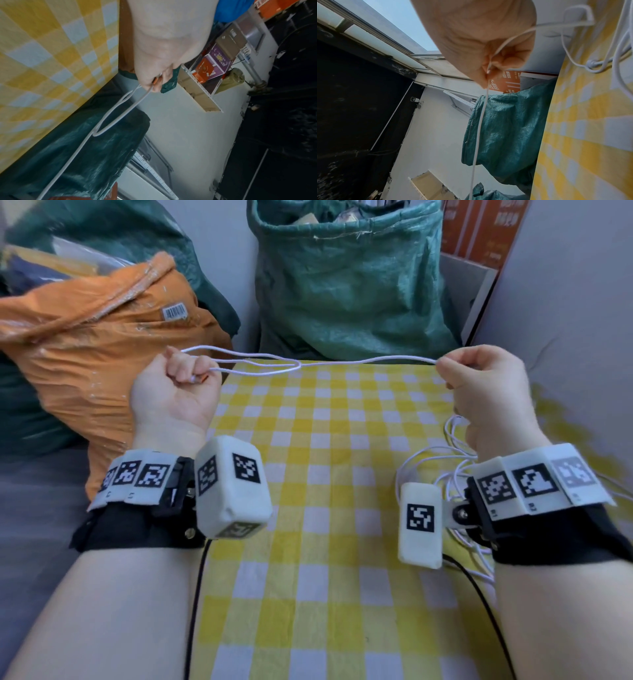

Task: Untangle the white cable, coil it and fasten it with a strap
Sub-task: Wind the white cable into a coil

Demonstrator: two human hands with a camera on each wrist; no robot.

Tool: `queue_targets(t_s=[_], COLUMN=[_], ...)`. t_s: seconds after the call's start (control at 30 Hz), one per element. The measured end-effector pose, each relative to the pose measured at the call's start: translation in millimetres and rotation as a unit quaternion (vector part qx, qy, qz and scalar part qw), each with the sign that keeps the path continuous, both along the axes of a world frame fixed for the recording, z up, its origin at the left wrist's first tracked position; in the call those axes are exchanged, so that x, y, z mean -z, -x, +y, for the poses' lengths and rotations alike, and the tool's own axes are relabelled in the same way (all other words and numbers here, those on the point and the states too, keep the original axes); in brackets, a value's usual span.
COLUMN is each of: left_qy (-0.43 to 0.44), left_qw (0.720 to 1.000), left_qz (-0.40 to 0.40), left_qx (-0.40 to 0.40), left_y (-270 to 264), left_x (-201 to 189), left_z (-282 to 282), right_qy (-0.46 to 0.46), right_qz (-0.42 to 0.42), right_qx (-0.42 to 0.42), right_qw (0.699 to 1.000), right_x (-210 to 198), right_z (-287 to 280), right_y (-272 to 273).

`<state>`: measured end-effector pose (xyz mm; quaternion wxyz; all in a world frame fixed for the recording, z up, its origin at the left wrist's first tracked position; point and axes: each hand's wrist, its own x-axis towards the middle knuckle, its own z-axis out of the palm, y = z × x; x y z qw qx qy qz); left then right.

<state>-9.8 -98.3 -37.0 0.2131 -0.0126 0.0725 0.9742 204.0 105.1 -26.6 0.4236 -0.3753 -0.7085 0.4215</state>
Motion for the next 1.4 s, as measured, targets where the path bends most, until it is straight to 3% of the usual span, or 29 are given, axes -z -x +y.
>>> queue_targets(t_s=[0.1,0.23,0.37,0.5,0.57,0.77,0.93,1.0,1.07,1.23,1.4], left_qy=[0.009,0.112,0.256,0.345,0.377,0.466,0.464,0.441,0.405,0.325,0.33], left_qw=[1.0,0.985,0.92,0.831,0.793,0.696,0.667,0.666,0.682,0.746,0.81], left_qz=[0.015,0.126,0.272,0.401,0.439,0.483,0.469,0.463,0.448,0.385,0.294], left_qx=[-0.02,0.048,0.121,0.17,0.191,0.255,0.346,0.383,0.412,0.436,0.386], left_y=[1.7,-14.7,-39.5,-59.8,-69.3,-82.4,-84.7,-84.5,-83.2,-76.2,-63.1], left_x=[-2.5,-13.4,-17.9,-13.5,-11.3,-5.9,-9.3,-10.4,-12.4,-16.5,-14.0], left_z=[-0.3,8.1,17.3,28.4,33.5,37.7,36.1,35.7,34.5,29.3,29.6], right_qy=[-0.006,-0.062,-0.087,-0.1,-0.081,-0.056,-0.12,-0.134,-0.13,-0.113,-0.04], right_qz=[0.012,-0.064,-0.164,-0.263,-0.235,-0.083,-0.015,-0.018,-0.047,-0.109,-0.05], right_qx=[0.031,-0.03,-0.176,-0.341,-0.382,-0.361,-0.265,-0.236,-0.242,-0.293,-0.268], right_qw=[0.999,0.996,0.967,0.897,0.89,0.927,0.957,0.962,0.961,0.943,0.961], right_x=[-0.2,0.6,-9.4,-17.6,-17.5,-16.1,-13.5,-13.0,-12.0,-7.3,-6.4], right_z=[1.6,-7.5,-27.1,-44.3,-49.2,-55.3,-46.1,-43.7,-42.2,-39.8,-31.3], right_y=[-0.1,5.6,4.8,1.9,4.1,10.0,12.2,11.6,11.6,11.7,11.9])
